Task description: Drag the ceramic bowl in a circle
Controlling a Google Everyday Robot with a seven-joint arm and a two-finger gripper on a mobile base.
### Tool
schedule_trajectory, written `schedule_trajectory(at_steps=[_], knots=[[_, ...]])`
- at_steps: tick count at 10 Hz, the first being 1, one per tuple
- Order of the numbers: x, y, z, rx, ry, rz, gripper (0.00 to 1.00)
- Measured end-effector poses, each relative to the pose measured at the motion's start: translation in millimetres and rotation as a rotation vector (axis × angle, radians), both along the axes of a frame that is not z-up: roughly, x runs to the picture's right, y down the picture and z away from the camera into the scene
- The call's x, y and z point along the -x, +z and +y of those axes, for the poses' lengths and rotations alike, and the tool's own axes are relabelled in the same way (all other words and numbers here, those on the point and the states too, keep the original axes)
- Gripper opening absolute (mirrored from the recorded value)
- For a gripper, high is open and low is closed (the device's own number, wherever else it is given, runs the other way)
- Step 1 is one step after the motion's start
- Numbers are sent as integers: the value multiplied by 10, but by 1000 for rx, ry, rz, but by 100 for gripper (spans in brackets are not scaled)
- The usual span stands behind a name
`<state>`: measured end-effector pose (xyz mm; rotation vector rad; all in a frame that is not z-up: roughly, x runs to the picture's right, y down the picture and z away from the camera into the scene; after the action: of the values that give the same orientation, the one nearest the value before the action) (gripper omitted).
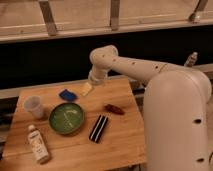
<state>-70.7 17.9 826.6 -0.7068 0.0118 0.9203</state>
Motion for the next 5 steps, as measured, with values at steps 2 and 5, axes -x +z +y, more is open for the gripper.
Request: schedule_trajectory(at_steps=[2, 5], knots=[[97, 129, 310, 24, 13, 0, 80], [232, 261, 564, 63, 24, -8, 80]])
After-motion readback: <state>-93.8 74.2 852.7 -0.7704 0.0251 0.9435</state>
